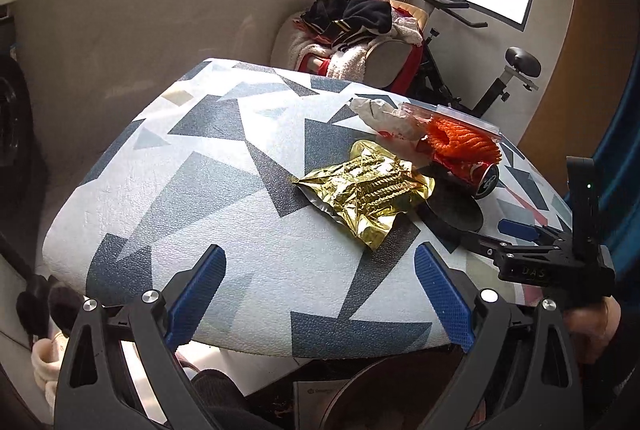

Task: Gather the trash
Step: 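Move the right gripper to the black round disc and grasp it, then grasp the gold foil wrapper with the left gripper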

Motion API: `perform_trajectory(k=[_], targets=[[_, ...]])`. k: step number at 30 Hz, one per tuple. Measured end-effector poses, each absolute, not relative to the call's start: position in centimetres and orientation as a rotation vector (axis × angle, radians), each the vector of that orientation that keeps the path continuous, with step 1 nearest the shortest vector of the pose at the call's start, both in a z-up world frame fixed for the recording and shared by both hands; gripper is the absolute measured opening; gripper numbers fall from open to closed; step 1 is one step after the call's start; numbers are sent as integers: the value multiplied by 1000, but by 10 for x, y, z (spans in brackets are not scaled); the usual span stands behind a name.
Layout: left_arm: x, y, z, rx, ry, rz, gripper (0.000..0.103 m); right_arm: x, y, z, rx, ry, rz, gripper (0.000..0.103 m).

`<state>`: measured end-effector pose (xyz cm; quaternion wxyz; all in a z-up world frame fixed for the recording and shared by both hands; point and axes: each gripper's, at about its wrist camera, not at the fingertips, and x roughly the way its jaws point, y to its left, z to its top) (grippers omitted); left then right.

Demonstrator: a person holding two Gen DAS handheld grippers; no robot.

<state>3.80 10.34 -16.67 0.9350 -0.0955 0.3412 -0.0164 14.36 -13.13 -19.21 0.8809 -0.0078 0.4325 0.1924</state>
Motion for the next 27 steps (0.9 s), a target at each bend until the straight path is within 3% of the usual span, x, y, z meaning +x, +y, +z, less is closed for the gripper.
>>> perform_trajectory(k=[15,17,27], targets=[[49,104,-186,-220,721,-43,93,189,-91,-210,-92,988,250,97],[49,102,-187,-210,725,-50,93,186,-92,-209,-98,981,259,92],[78,106,-180,-168,767,-142,93,137,-113,-209,-132,950,322,92]])
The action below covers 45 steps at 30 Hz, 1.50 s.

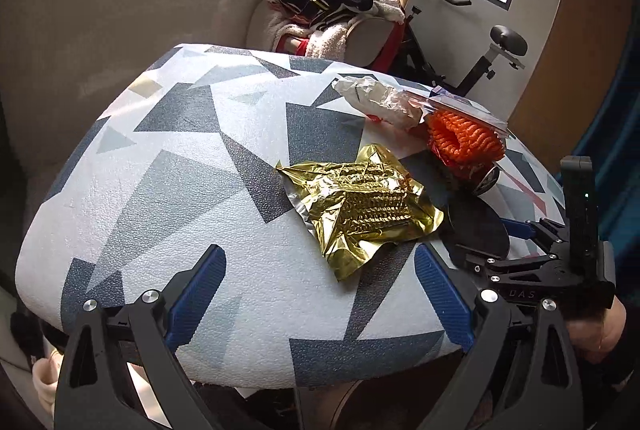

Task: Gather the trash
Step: 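Grasp the gold foil wrapper with the left gripper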

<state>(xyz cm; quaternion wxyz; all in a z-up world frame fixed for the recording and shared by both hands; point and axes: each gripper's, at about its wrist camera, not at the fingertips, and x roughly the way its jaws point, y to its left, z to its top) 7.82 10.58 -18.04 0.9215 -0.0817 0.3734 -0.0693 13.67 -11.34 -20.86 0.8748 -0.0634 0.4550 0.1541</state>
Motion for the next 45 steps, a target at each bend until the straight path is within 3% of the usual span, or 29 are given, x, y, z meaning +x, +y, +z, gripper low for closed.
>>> perform_trajectory(k=[8,12,15,35,37,39,45], targets=[[104,112,-194,-391,848,-172,92,121,-150,-203,-68,918,282,92],[119,116,-207,-504,880,-146,76,118,-166,-205,-21,925,270,92],[131,120,-217,-580,899,-110,71,116,-174,-205,1,918,268,92],[160,81,-215,-401,875,122,72,109,-182,-207,24,882,281,92],[155,85,-215,-394,874,159,49,109,-184,-207,31,883,282,92],[149,96,-217,-484,860,124,36,108,-185,-206,39,883,285,92],[138,102,-211,-526,845,42,32,108,-188,-204,62,895,285,92]])
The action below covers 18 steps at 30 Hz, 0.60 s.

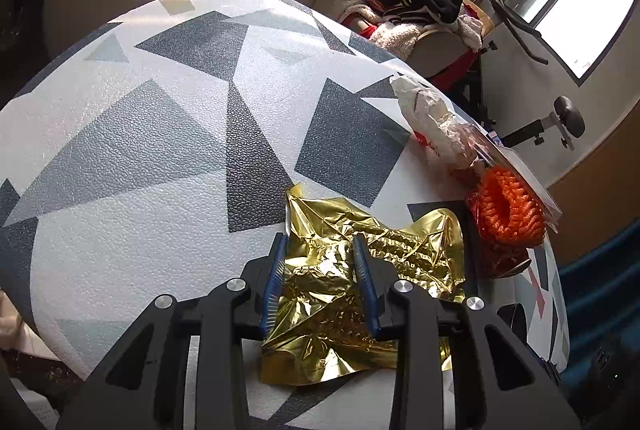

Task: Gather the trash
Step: 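Grasp the gold foil wrapper with the left gripper, then carry the gold foil wrapper to the bin and open the left gripper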

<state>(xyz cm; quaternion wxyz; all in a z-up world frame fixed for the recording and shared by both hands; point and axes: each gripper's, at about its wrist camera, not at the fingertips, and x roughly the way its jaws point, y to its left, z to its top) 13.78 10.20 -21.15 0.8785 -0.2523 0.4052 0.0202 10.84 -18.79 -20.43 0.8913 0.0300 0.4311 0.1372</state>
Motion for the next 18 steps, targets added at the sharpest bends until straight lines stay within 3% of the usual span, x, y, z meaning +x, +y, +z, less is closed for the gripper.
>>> perform_trajectory(k=[9,18], targets=[[116,80,-159,-349,748,-98,32,101,-202,-187,98,858,271,92],[73,34,-148,-94,728,-184,32,81,-211,-157,88,787,267,92]])
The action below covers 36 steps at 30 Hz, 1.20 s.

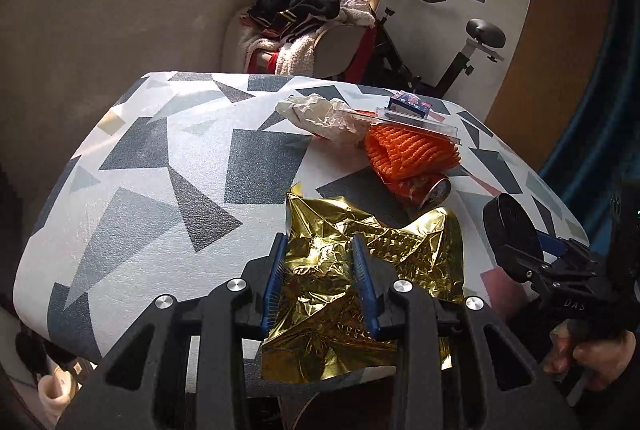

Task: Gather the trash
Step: 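Carry the gold foil wrapper to the bin and open the left gripper, then carry the black disc over the bin and open the right gripper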

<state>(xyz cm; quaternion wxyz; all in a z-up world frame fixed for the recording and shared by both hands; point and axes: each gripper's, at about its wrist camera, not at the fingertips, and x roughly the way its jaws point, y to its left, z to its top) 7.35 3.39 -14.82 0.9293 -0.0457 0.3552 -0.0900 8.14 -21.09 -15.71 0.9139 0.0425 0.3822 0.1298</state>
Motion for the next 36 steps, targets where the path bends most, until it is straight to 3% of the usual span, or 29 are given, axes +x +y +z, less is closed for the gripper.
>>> perform_trajectory(k=[21,29,36], targets=[[-23,-28,-194,15,839,-326,33,28,-227,-133,71,727,266,92],[-23,-26,-192,-29,845,-352,42,19,-224,-136,53,726,268,92],[-28,-8,-176,-84,785,-309,61,11,-218,-151,29,754,281,92]])
